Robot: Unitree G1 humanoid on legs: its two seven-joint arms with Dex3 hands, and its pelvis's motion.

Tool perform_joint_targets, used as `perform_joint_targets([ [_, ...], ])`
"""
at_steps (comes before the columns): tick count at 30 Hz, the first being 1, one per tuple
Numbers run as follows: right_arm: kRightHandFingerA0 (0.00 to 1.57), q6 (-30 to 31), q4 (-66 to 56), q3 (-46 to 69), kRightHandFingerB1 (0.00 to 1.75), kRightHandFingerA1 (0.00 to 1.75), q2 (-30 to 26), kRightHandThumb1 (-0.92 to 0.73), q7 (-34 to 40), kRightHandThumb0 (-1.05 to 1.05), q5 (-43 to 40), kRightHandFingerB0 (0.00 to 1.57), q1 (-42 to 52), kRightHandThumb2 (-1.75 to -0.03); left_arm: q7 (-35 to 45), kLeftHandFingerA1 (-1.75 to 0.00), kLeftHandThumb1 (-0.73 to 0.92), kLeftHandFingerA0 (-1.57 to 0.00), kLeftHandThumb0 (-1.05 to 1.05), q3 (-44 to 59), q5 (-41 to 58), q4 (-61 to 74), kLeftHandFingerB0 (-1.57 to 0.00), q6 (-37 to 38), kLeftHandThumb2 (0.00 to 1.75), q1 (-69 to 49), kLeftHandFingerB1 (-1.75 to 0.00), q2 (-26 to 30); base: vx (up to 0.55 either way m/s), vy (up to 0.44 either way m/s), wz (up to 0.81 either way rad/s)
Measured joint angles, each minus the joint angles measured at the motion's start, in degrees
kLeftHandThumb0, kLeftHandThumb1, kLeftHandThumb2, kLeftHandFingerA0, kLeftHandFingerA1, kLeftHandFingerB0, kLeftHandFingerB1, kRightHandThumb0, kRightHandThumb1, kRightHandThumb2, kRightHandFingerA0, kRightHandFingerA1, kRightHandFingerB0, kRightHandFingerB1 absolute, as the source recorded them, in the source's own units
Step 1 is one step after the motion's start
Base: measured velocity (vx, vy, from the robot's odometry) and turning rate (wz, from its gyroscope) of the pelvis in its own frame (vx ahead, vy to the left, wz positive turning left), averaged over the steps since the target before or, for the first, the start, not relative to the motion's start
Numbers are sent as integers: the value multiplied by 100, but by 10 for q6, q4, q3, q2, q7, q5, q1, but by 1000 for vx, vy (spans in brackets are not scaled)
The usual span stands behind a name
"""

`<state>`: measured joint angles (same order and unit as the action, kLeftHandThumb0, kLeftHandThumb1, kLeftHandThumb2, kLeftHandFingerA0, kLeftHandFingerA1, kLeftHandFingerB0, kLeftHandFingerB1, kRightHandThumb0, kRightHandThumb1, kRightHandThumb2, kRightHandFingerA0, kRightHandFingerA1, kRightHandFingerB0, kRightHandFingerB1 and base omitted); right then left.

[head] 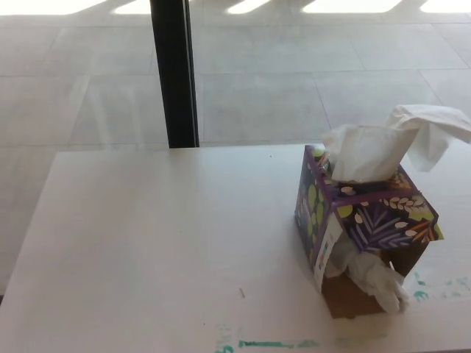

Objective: The robot uses its right hand to pull out a tissue from the tissue box kept in the middle of the desk and put it on the right side

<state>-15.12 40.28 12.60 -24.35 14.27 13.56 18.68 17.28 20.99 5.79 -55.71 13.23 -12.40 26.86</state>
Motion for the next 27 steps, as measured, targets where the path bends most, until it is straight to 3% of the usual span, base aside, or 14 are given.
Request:
perform_joint_targets([
  [3, 72, -4, -3, 25, 77, 111, -5, -64, -5, -51, -14, 39, 0, -59, 9, -132, 89, -63, -84, 1, 2, -8, -40, 8, 66, 1, -130, 1, 0, 0, 0],
  [5, 6, 3, -15, 45, 65, 67, -13, -53, -14, -64, -27, 16, -3, -87, 14, -135, 90, -64, -84, 2, 2, -16, -46, 12, 67, 4, -125, 1, 0, 0, 0],
  [6, 0, 12, -29, 54, 69, 57, -21, -71, -19, -64, -30, 4, -5, -61, 16, -133, 89, -64, -83, 1, 2, -18, -41, 14, 67, 6, -131, 1, 0, 0, 0],
  [7, 0, 17, -35, 58, 60, 50, -25, -72, -22, -70, -31, 1, -7, -62, 16, -113, 67, -73, -85, 1, 2, -18, -54, 14, 109, 7, -102, 1, 0, 0, 0],
  [8, 0, 27, -48, 67, 60, 50, -35, -72, -26, -70, -34, 1, -13, -62, 16, -113, 67, -73, -85, 1, 2, -18, -54, 14, 109, 8, -102, 1, 0, 0, 0],
  [9, 0, 34, -56, 72, 62, 69, -40, -67, -28, -72, -35, 0, -18, -64, 16, -132, 89, -66, -83, 1, 2, -18, -42, 14, 66, 9, -130, 1, 0, 0, 0],
  [10, 0, 42, -69, 81, 48, 52, -46, -48, -32, -75, -38, 0, -24, -89, 16, -114, 67, -76, -81, 1, 2, -18, -56, 14, 110, 10, -102, 1, 0, 0, 0],
  [12, 0, 59, -100, 101, 37, 33, -61, -55, -38, -85, -46, 0, -43, -93, 16, -114, 68, -73, -86, 1, 2, -18, -55, 15, 110, 10, -104, 1, 0, 0, 0],
  [18, 0, 106, -195, 142, 51, 53, -136, -61, -66, -103, -64, 0, -130, -99, 17, -115, 67, -77, -82, 1, 2, -19, -55, 15, 110, 12, -103, 1, 0, 0, 0],
  [23, 0, 144, -276, 140, 2, 13, -182, -43, -93, -73, -72, 0, -205, -75, 17, -112, 67, -74, -84, 1, 2, -21, -57, 16, 110, 12, -104, 1, 0, 0, 0],
  [24, 0, 147, -280, 138, 2, 12, -184, -43, -95, -72, -72, 0, -211, -74, 17, -134, 90, -66, -85, 1, 2, -21, -50, 16, 67, 12, -128, 1, 0, 0, 0],
  [25, 0, 158, -299, 128, 2, 14, -191, -44, -102, -73, -71, 0, -235, -76, 17, -115, 67, -78, -81, 1, 1, -22, -57, 16, 110, 11, -104, 1, 0, 0, 0],
  [26, 0, 166, -309, 121, 2, 14, -195, -44, -108, -73, -71, 0, -250, -76, 17, -115, 67, -78, -81, 1, 1, -22, -57, 16, 110, 11, -104, 1, 0, 0, 0],
  [27, 0, 176, -321, 104, 2, 11, -201, -44, -117, -73, -70, 0, -277, -76, 17, -134, 90, -63, -83, 1, 1, -22, -48, 16, 66, 8, -126, 1, 0, 0, 0],
])
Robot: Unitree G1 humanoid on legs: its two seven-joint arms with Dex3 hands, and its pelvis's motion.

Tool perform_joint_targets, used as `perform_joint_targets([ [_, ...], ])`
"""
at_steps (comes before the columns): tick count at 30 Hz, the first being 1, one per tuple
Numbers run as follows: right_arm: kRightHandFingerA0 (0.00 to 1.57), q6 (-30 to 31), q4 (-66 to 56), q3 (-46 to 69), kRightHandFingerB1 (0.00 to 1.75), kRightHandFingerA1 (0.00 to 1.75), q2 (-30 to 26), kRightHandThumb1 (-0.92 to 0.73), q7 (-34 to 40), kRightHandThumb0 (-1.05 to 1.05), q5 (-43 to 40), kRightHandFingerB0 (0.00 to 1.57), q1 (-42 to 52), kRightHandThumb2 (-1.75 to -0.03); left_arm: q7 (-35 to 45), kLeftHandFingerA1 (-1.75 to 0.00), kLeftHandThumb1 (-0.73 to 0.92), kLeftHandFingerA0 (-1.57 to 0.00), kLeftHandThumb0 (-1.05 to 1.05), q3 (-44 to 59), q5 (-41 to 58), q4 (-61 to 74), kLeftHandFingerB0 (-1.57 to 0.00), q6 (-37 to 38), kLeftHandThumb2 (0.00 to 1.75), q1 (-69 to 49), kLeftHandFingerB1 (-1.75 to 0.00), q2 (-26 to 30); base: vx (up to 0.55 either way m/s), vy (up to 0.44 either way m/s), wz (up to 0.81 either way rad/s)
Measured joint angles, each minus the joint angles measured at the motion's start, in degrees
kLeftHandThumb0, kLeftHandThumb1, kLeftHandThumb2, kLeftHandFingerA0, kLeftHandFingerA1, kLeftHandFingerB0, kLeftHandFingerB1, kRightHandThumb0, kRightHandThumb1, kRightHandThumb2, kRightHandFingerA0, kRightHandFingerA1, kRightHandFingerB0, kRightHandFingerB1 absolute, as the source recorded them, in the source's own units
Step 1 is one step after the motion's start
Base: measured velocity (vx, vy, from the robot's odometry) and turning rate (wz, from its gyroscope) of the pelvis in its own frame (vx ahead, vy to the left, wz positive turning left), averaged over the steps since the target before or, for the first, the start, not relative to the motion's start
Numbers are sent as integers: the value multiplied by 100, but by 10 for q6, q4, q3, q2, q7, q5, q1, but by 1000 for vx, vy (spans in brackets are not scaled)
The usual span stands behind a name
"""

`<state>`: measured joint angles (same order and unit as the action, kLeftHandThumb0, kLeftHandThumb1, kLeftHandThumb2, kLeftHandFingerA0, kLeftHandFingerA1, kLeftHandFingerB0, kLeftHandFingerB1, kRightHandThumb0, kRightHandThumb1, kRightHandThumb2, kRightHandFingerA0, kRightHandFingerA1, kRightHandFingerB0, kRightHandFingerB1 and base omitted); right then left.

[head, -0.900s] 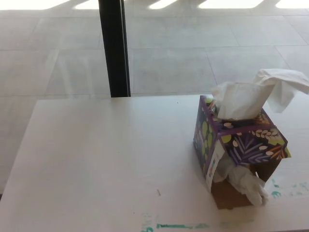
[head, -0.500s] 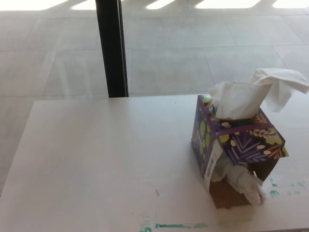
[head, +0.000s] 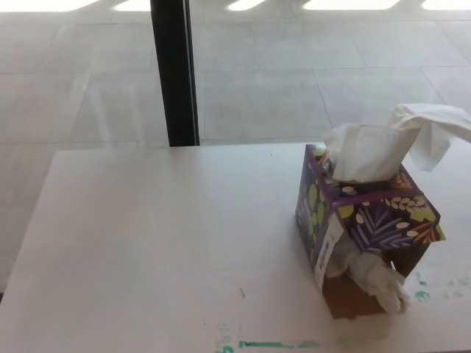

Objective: The robot uses its right hand to pull out a tissue from the tissue box kept in the middle of the desk and put it on the right side

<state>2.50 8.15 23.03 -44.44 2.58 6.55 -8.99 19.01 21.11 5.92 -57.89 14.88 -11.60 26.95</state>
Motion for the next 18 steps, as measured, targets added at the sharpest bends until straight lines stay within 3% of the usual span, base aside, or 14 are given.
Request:
perform_joint_targets([
  [1, 0, 7, -8, -12, 0, 9, -5, -45, -7, -76, 1, 0, -18, -75, 0, -112, 67, -71, -84, 0, 0, 0, -57, 0, 109, -1, -103, 0, 0, 0, 0],
  [2, 0, 16, -15, -27, 0, 9, -10, -45, -15, -76, 2, 0, -44, -75, 0, -112, 67, -71, -84, 0, 0, 0, -57, 0, 109, -2, -103, 0, 0, 0, 0],
  [3, 0, 22, -20, -39, 4, 4, -12, -50, -21, -84, 3, 0, -62, -81, 0, -136, 89, -64, -81, 0, 0, -1, -48, 0, 67, -4, -126, 0, 0, 0, 0],
  [5, 0, 37, -29, -75, 4, 6, -15, -50, -37, -85, 7, 2, -110, -83, 1, -136, 89, -64, -83, 0, 0, -2, -48, 1, 66, -6, -127, 0, 0, 0, 0],
  [6, 0, 41, -30, -93, 5, 4, -15, -52, -44, -88, 11, 1, -130, -84, 1, -136, 89, -65, -83, 0, 0, -2, -47, 1, 66, -7, -126, 0, 0, 0, 0],
  [7, 0, 45, -30, -111, 6, 1, -15, -52, -51, -89, 15, 2, -149, -84, 2, -113, 67, -74, -85, 0, 0, -3, -54, 1, 109, -7, -102, 0, 0, 0, 0],
  [10, 0, 60, -31, -174, 6, 6, -15, -52, -72, -89, 32, 0, -206, -86, 3, -111, 67, -70, -86, 0, 0, -4, -56, 1, 109, -10, -104, 0, 0, 0, 0],
  [11, 0, 62, -31, -186, 8, 10, -15, -52, -77, -88, 36, 1, -217, -86, 3, -132, 88, -66, -83, 0, 0, -4, -41, 2, 66, -10, -132, 0, 0, 0, 0],
  [12, 0, 66, -31, -212, 12, 7, -15, -51, -86, -86, 45, 1, -238, -86, 3, -134, 90, -64, -82, 0, 0, -5, -47, 2, 66, -11, -126, 0, 0, 0, 0],
  [13, 0, 68, -30, -233, 22, 16, -15, -46, -93, -77, 52, 1, -252, -86, 3, -112, 66, -72, -84, 0, 0, -6, -55, 2, 107, -12, -102, 0, 0, 0, 0],
  [14, 0, 70, -28, -249, 15, 10, -14, -49, -98, -83, 58, 3, -264, -86, 4, -133, 90, -64, -83, 0, 0, -6, -47, 2, 66, -12, -125, 0, 0, 0, 0],
  [15, 0, 72, -26, -268, 15, 10, -13, -49, -105, -83, 65, 3, -276, -86, 4, -133, 90, -64, -83, 0, 0, -6, -47, 2, 66, -13, -125, 0, 0, 0, 0],
  [16, 0, 74, -22, -295, 13, 9, -10, -50, -114, -84, 75, 4, -293, -85, 4, -112, 66, -72, -85, 0, 0, -7, -55, 3, 108, -15, -103, 0, 0, 0, 0],
  [18, 0, 78, -17, -330, 16, 10, -7, -50, -128, -85, 89, 4, -312, -87, 4, -113, 66, -76, -80, 0, 0, -7, -55, 5, 109, -16, -101, 0, 0, 0, 0],
])
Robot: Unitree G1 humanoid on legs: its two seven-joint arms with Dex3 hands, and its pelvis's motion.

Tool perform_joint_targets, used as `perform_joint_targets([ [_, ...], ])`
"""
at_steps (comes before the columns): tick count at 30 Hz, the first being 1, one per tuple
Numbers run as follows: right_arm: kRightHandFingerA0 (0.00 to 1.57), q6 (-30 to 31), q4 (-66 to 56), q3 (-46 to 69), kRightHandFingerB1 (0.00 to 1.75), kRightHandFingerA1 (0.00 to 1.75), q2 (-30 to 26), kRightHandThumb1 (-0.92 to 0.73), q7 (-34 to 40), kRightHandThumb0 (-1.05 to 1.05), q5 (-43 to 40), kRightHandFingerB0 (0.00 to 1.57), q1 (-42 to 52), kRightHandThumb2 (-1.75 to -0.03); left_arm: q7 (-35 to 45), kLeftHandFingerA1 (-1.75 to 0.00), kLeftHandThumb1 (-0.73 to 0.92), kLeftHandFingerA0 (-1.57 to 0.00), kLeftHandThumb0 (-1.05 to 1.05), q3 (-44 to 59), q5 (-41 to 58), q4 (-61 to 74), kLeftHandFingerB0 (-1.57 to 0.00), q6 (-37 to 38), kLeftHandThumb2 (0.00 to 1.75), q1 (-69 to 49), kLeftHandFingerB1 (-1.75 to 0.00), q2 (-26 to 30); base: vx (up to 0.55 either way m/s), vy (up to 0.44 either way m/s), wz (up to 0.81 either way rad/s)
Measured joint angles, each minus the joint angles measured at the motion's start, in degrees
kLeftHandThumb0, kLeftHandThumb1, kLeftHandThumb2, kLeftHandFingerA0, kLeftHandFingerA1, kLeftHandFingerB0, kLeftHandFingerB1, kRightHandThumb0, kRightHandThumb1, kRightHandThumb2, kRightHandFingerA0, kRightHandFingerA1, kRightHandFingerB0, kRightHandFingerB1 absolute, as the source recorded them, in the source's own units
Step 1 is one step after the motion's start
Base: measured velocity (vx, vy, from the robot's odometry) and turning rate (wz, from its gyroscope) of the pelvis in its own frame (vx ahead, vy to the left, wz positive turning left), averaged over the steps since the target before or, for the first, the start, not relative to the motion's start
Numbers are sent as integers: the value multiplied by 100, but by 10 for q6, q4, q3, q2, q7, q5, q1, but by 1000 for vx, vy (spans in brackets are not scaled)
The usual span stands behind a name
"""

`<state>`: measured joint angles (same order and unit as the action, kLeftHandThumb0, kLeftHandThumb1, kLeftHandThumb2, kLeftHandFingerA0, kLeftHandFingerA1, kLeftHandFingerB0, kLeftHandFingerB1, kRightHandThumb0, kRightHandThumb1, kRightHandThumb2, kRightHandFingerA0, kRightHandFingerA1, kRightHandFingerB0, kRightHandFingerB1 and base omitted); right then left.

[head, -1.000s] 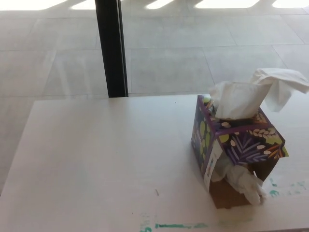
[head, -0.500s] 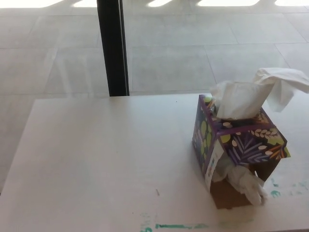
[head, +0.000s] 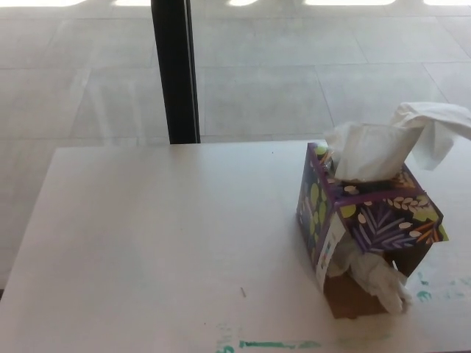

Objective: The robot uses its right hand to pull out a tissue from the tissue box kept in the middle of the desk and put it on the right side

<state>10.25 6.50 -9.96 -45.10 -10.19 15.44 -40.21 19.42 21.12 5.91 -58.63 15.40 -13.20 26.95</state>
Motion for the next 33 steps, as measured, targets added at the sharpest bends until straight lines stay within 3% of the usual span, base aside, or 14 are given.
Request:
perform_joint_targets([
  [4, 0, 9, 11, -69, 9, 5, 5, -50, -31, -88, 33, 0, -31, -86, 0, -111, 68, -71, -86, 0, 0, 0, -57, 3, 109, -3, -104, 0, 0, 0, 0],
  [5, 0, 12, 15, -83, 6, 3, 6, -51, -40, -89, 40, 0, -38, -86, 0, -133, 89, -66, -82, 0, 0, 0, -44, 3, 67, -3, -131, 0, 0, 0, 0],
  [7, 0, 16, 23, -103, 8, 5, 6, -50, -56, -87, 49, 0, -48, -87, 0, -112, 67, -72, -84, 0, 0, 0, -57, 3, 108, -4, -104, 0, 0, 0, 0],
  [12, 0, 19, 46, -133, 11, 5, 6, -48, -98, -84, 60, 0, -69, -87, 0, -113, 68, -74, -86, 0, 0, 0, -56, 3, 111, -6, -103, 0, 0, 0, 0],
  [13, 0, 20, 49, -136, 26, 0, 6, -48, -105, -85, 62, 0, -72, -58, 0, -130, 90, -62, -83, -1, 0, 0, -43, 3, 67, -6, -127, 1, 0, 0, 0],
  [16, 0, 21, 59, -146, 14, 0, 6, -32, -130, -72, 66, 0, -83, -72, 0, -130, 91, -65, -85, -1, 0, 0, -50, 3, 66, -7, -123, 1, 0, 0, 0],
  [18, 0, 23, 67, -157, 2, 0, 5, -37, -147, -80, 70, 0, -94, -75, 0, -111, 68, -73, -86, -1, -1, 0, -58, 3, 110, -8, -103, 1, 0, 0, 0],
  [19, 0, 22, 71, -167, 0, 3, 4, -53, -155, -90, 74, 0, -102, -85, 0, -129, 90, -66, -84, -1, -1, 0, -48, 3, 67, -8, -126, 1, 0, 0, 0],
  [22, 0, 19, 87, -198, 3, 7, 1, -44, -165, -76, 99, 0, -125, -76, 1, -130, 90, -65, -84, -1, 0, 0, -53, 3, 66, -9, -124, 1, 0, 0, 0],
  [23, 0, 18, 92, -204, 7, 10, 1, -42, -166, -70, 105, 0, -129, -75, 1, -112, 67, -72, -86, -1, 0, 0, -63, 3, 109, -9, -106, 1, 0, 0, 0],
  [24, 0, 16, 99, -215, 14, 11, 1, -36, -167, -66, 115, 1, -137, -70, 1, -131, 90, -66, -83, -1, 0, 0, -50, 3, 67, -9, -127, 1, 0, 0, 0],
  [30, 0, 9, 153, -257, 40, 44, 3, -32, -159, -49, 161, 0, -180, -77, 4, -132, 89, -77, -85, -1, 0, -2, -58, 3, 66, -12, -126, 1, 0, 0, 0],
  [32, 3, 5, 169, -266, 50, 54, 5, -38, -152, -34, 173, 0, -189, -93, 5, -113, 69, -84, -81, -1, 0, -4, -72, 3, 114, -14, -108, 1, 0, 0, 0],
  [33, 11, 3, 182, -273, 40, 50, 8, -46, -143, -54, 184, 13, -195, -72, 6, -132, 89, -73, -83, -1, 0, -4, -60, 3, 66, -16, -125, 1, 0, 0, 0],
])
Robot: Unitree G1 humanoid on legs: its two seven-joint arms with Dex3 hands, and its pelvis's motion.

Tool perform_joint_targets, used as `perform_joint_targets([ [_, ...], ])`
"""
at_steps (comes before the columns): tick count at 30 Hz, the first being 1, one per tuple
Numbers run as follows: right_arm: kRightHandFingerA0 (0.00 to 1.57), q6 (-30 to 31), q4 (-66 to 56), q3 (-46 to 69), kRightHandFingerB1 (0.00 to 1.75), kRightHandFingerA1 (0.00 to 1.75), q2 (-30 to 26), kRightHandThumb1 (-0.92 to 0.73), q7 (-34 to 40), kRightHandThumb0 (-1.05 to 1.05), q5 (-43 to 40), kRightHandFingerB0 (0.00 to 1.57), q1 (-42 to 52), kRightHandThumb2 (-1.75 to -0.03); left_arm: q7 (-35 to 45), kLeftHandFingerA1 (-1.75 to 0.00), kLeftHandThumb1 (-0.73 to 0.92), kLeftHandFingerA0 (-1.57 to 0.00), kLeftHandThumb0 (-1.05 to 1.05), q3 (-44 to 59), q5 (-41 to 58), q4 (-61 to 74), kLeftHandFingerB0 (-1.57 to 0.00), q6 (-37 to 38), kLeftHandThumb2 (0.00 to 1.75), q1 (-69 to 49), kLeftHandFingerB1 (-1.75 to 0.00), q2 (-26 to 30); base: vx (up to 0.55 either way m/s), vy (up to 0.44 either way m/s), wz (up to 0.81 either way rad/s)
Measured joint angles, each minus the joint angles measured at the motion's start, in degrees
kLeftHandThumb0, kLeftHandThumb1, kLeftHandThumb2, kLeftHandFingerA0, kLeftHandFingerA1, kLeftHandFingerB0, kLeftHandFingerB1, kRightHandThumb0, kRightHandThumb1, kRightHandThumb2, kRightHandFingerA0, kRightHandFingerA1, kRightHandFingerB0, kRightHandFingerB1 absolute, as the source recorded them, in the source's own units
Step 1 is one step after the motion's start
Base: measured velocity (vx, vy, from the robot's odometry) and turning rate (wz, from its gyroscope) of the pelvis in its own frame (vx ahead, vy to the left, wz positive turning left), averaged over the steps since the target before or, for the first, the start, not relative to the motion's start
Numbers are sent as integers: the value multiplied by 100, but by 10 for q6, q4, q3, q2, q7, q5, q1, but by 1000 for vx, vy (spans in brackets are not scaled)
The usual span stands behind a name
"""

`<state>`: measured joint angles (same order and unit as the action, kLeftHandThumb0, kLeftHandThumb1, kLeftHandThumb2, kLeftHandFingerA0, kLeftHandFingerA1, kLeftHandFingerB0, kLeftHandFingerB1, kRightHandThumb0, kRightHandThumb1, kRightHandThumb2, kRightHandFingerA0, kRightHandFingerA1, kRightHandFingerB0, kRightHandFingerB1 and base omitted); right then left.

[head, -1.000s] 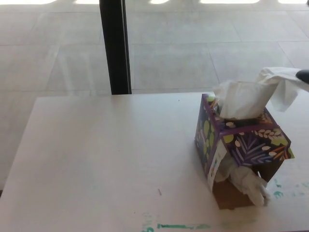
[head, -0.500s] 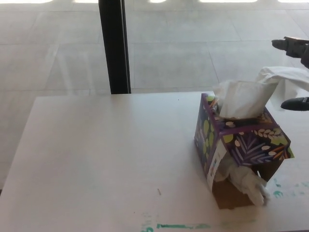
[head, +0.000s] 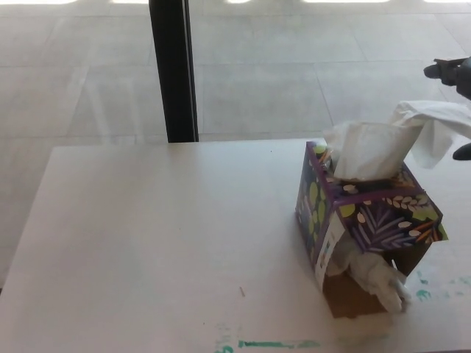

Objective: The robot uses its right hand to pull out a tissue from the tissue box kept in the middle of the desk and put it on the right side

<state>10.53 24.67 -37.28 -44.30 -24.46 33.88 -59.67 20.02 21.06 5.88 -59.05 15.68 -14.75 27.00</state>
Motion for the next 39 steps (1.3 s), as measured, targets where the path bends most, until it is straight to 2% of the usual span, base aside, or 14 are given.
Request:
perform_joint_targets([
  [1, 12, -2, 8, -4, 40, 50, 3, -46, 7, -52, 7, 15, -3, -71, 0, -113, 73, -81, -86, 0, 0, 0, -70, 0, 117, -1, -108, 0, 0, 0, 0],
  [3, 19, -6, 24, -10, 31, 47, 10, -55, 23, -44, 20, 20, -8, -58, 0, -129, 91, -74, -84, 0, 0, -1, -59, 0, 67, -2, -124, 0, 0, 0, 0],
  [10, 63, -25, 64, -20, 37, 84, 33, -61, 76, -40, 48, 35, -12, -58, 1, -131, 90, -76, -85, -1, 0, -4, -59, 7, 67, -6, -126, 0, 0, 0, 0],
  [11, 63, -28, 68, -20, 37, 84, 36, -61, 83, -40, 50, 35, -12, -58, 1, -131, 90, -76, -85, -1, 0, -4, -59, 8, 67, -6, -126, 0, 0, 0, 0],
  [12, 68, -31, 71, -20, 37, 90, 38, -59, 89, -48, 51, 31, -12, -57, 1, -112, 70, -83, -82, -1, 0, -4, -67, 9, 116, -7, -105, 0, 0, 0, 0],
  [14, 68, -38, 80, -20, 35, 87, 44, -57, 106, -51, 55, 32, -12, -57, 1, -112, 71, -84, -82, -1, 0, -4, -65, 10, 116, -8, -104, 0, 0, 0, 0],
  [15, 66, -41, 84, -20, 36, 86, 48, -56, 114, -53, 57, 31, -12, -57, 1, -127, 92, -73, -87, -2, 0, -4, -54, 12, 68, -8, -123, 0, 0, 0, 0],
  [16, 68, -44, 88, -20, 46, 90, 52, -46, 122, -57, 59, 25, -12, -80, 1, -129, 92, -73, -86, -2, 0, -5, -55, 14, 67, -9, -124, 0, 0, 0, 0],
  [23, 80, -67, 114, -19, 40, 128, 77, -65, 175, -44, 74, 34, -12, -59, 3, -130, 92, -71, -87, -4, -1, -7, -55, 21, 68, -8, -124, 0, 0, 0, 0],
  [25, 87, -78, 125, -18, 39, 135, 82, -72, 191, -36, 78, 40, -11, -61, 4, -112, 70, -79, -83, -5, -1, -7, -64, 24, 116, -8, -105, 0, 0, 0, 0],
  [31, 92, -120, 154, 6, 51, 159, 87, -75, 236, -27, 83, 84, 9, -70, 8, -109, 71, -74, -86, -14, -1, -4, -65, 33, 115, -13, -106, 2, 0, 0, 0],
  [35, 93, -144, 156, 18, 63, 157, 88, -72, 257, -28, 88, 93, 32, -67, 12, -129, 92, -72, -89, -16, -1, -1, -57, 36, 69, -16, -126, 3, 0, 0, 0],
  [38, 87, -158, 156, 26, 133, 172, 89, -79, 272, -25, 92, 75, 48, -71, 13, -119, 71, -79, -92, -16, -1, 0, -65, 36, 96, -15, -111, 3, 0, 0, 0],
  [39, 85, -162, 156, 29, 153, 173, 89, -73, 279, -20, 93, 70, 53, -82, 13, -128, 92, -73, -88, -16, -1, 0, -57, 36, 70, -14, -123, 3, 0, 0, 0],
])
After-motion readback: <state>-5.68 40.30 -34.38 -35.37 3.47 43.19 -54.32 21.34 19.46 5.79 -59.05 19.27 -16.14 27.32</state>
